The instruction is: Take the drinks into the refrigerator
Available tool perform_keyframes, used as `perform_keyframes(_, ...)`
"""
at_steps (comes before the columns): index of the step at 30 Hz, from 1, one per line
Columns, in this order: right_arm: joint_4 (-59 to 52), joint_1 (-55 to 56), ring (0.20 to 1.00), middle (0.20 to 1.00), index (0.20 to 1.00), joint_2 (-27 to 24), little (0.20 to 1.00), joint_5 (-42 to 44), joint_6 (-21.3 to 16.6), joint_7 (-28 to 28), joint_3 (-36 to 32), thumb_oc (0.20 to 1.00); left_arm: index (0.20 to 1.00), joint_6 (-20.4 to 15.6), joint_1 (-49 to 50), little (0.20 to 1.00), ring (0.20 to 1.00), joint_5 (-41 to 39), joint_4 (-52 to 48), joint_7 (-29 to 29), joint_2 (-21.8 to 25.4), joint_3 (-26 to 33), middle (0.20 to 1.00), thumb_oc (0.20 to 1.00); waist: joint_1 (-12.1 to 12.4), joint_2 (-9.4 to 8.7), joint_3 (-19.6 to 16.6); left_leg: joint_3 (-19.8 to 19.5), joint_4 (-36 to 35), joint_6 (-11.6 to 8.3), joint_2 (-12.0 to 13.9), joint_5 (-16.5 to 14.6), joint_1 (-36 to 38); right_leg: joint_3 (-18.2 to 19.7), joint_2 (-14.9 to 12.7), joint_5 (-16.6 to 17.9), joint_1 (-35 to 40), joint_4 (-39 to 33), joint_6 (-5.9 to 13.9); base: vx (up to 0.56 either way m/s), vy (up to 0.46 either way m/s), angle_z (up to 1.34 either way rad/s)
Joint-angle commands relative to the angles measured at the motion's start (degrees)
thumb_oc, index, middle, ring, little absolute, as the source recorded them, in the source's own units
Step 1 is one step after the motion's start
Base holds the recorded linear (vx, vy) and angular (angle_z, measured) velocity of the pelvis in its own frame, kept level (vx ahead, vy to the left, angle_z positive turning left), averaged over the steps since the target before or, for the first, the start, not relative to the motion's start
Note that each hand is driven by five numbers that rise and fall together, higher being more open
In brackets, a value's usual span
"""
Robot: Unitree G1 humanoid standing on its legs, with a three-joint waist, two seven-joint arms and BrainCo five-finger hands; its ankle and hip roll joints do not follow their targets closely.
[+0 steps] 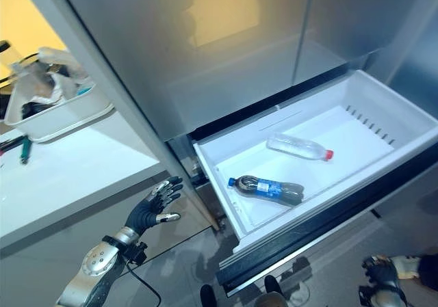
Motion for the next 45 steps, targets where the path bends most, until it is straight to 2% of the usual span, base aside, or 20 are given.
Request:
perform_keyframes(1,-2.62,-8.80,0.200,0.200,0.200,-3.97,0.200,-3.35,-1.54,-1.24,2.96,0.200,1.000,-4.15,-3.81,1.000,1.000,1.60,-2.15,1.46,2.09,1.41,1.000,1.000,2.04,-1.49,2.05,-2.49,0.47,2.43,-2.78,-6.15,2.34,-3.08,2.53,2.07,-5.55,1.88,-0.50,-0.10,-0.012,0.27)
perform_keyframes(3,-5.69,-12.77,0.200,0.200,0.200,-5.09,0.200,-4.40,-1.44,-1.74,5.78,0.200,1.000,-4.13,-3.76,1.000,1.000,1.40,-1.46,1.99,2.37,0.23,1.000,1.000,3.51,-1.27,2.70,-3.50,0.47,2.40,-3.10,-5.36,1.08,-3.99,2.15,2.52,-6.45,2.03,-0.56,-0.11,-0.018,0.25)
perform_keyframes(4,-5.56,-13.06,0.200,0.200,0.200,-5.12,0.200,-4.40,-1.41,-1.79,5.93,0.200,1.000,-4.17,-3.86,1.000,1.000,1.42,-1.38,2.02,2.29,0.31,1.000,1.000,3.30,-1.22,2.69,-3.62,0.47,2.40,-3.12,-5.29,0.89,-4.11,2.12,2.51,-6.60,2.07,-0.55,-0.12,-0.023,0.19)
perform_keyframes(5,-7.32,-16.21,0.200,0.200,0.200,-5.88,0.200,-4.73,-1.58,-2.22,7.69,0.200,1.000,-4.14,-3.81,1.000,1.000,1.29,-1.00,2.55,2.39,-0.40,1.000,1.000,4.38,-1.03,3.11,-4.44,0.47,2.31,-3.33,-4.64,-0.32,-5.10,1.92,2.85,-7.43,2.08,-0.64,-0.10,-0.027,0.23)
perform_keyframes(7,-8.95,-18.45,0.200,0.200,0.200,-6.27,0.200,-5.13,-1.55,-2.66,9.09,0.200,1.000,-4.05,-3.89,1.000,1.000,1.40,-0.67,2.98,2.39,-0.72,1.000,1.000,4.72,-0.96,3.32,-5.13,0.47,2.28,-3.51,-4.20,-1.30,-5.76,1.76,3.10,-8.11,2.14,-0.71,-0.09,-0.025,0.22)
perform_keyframes(8,-11.63,-22.01,0.200,0.200,0.200,-7.32,0.200,-6.19,-1.71,-3.04,11.41,0.200,1.000,-4.23,-3.97,1.000,1.000,2.00,-0.26,3.43,2.80,-1.46,1.000,1.000,5.98,-0.88,3.86,-5.91,0.47,2.25,-3.77,-3.63,-2.44,-6.50,1.56,3.44,-9.01,2.19,-0.81,-0.06,-0.010,0.23)
perform_keyframes(9,-11.56,-22.20,0.200,0.200,0.200,-7.33,0.200,-6.19,-1.69,-3.06,11.52,0.200,1.000,-4.25,-4.02,1.000,1.000,2.03,-0.22,3.46,2.72,-1.39,1.000,1.000,5.84,-0.84,3.83,-5.98,0.47,2.25,-3.79,-3.59,-2.58,-6.57,1.54,3.44,-9.13,2.22,-0.81,-0.08,-0.017,0.22)
perform_keyframes(13,-15.61,-30.98,0.200,0.200,0.200,-8.65,0.200,-7.44,-2.09,-3.78,16.84,0.200,1.000,-5.18,-4.65,1.000,1.000,4.35,1.41,5.31,2.88,-3.32,1.000,1.000,7.86,-0.77,4.90,-8.26,0.47,1.98,-4.43,-2.04,-5.23,-8.98,1.20,4.17,-10.59,1.84,-1.04,-0.05,-0.025,0.10)
perform_keyframes(17,-16.50,-37.09,0.200,0.200,0.200,-9.58,0.200,-8.18,-2.04,-4.07,19.77,0.200,1.000,-5.93,-4.81,1.000,1.000,4.82,1.16,5.82,3.68,-4.03,1.000,1.000,9.13,-0.90,5.57,-9.59,0.47,1.87,-4.68,-1.39,-6.54,-10.24,0.96,4.61,-11.27,1.80,-1.14,-0.03,-0.011,0.07)
perform_keyframes(25,-14.00,-45.62,0.200,0.200,0.200,-7.75,0.200,-10.84,-0.29,-4.16,25.24,0.200,1.000,-6.20,-3.61,1.000,1.000,5.02,0.74,6.56,4.35,-4.96,1.000,1.000,10.77,-1.07,6.70,-11.35,0.47,1.85,-4.85,-0.83,-7.25,-11.68,0.67,4.72,-11.09,1.79,-1.32,-0.01,0.008,0.11)
perform_keyframes(32,-15.80,-42.96,0.200,0.200,0.200,-6.53,0.200,-11.19,-0.33,-4.25,24.48,0.200,1.000,-6.40,-3.46,1.000,1.000,5.86,1.32,6.98,4.40,-4.64,1.000,1.000,11.38,-0.95,7.50,-13.61,0.47,1.75,-5.24,-0.30,-7.23,-13.59,0.22,4.03,-10.51,2.63,-1.30,0.00,0.008,0.21)
perform_keyframes(39,-15.11,-35.69,0.200,0.200,0.200,-4.57,0.200,-11.33,-0.23,-4.77,21.53,0.200,1.000,-6.15,-3.43,1.000,1.000,5.49,3.71,8.11,2.47,-3.29,1.000,1.000,11.52,-1.34,7.20,-15.22,0.47,1.97,-5.38,-0.57,-6.00,-14.99,-0.08,2.37,-9.35,4.62,-1.52,0.01,0.008,0.29)
perform_keyframes(45,-12.07,-28.39,0.200,0.200,0.200,-0.94,0.200,-9.08,-0.61,-5.30,18.67,0.200,1.000,-5.45,-3.35,1.000,1.000,5.27,7.62,8.87,0.00,-2.46,1.000,1.000,11.14,-2.04,6.30,-15.59,0.47,2.12,-5.17,-1.02,-4.64,-15.59,-0.09,1.10,-8.31,5.89,-1.68,0.02,-0.001,0.14)
